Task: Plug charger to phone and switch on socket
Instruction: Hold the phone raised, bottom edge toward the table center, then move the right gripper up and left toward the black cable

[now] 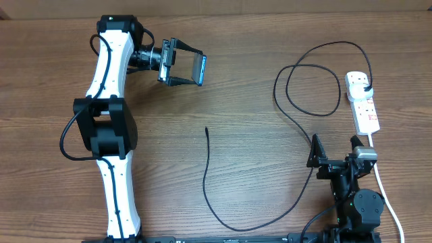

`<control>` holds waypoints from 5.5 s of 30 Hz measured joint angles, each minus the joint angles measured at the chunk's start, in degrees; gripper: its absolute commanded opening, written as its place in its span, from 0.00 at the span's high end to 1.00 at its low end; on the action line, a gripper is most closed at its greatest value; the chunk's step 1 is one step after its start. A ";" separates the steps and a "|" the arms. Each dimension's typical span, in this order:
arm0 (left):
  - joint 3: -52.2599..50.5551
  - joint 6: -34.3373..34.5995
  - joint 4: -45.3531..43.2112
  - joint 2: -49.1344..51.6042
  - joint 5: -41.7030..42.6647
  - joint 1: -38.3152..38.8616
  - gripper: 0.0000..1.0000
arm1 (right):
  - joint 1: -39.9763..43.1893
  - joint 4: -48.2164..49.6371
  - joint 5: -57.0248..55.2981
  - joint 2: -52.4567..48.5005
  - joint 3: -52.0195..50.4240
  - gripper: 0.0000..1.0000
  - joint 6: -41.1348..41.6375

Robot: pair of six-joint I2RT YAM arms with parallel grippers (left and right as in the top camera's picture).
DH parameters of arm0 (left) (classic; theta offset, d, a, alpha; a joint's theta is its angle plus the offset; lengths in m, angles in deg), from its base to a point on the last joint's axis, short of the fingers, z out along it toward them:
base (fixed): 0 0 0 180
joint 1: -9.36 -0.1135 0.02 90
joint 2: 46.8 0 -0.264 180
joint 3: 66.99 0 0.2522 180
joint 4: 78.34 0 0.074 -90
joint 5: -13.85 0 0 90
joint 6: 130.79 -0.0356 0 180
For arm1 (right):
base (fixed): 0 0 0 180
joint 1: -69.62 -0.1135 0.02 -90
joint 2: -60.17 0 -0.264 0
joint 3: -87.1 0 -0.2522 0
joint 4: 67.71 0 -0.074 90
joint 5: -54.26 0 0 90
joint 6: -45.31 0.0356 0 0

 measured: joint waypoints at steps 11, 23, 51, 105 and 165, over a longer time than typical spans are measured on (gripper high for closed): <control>0.00 0.00 0.00 0.00 0.00 0.00 0.96 | 0.00 -0.02 0.02 0.00 0.00 0.00 0.02; 0.00 0.00 0.00 0.00 -0.04 0.00 0.96 | 0.00 -0.02 0.00 0.00 0.00 0.00 0.02; 0.00 -0.02 0.00 0.00 -6.67 0.00 0.96 | 0.00 0.00 0.00 0.00 0.00 0.00 -0.02; 0.00 -0.31 -0.04 0.00 -36.59 2.62 0.96 | 0.00 1.42 7.58 0.00 0.00 0.00 4.94; 0.02 8.07 -3.04 0.00 -36.33 6.97 0.96 | -10.27 -15.93 44.94 -83.87 56.65 0.00 45.55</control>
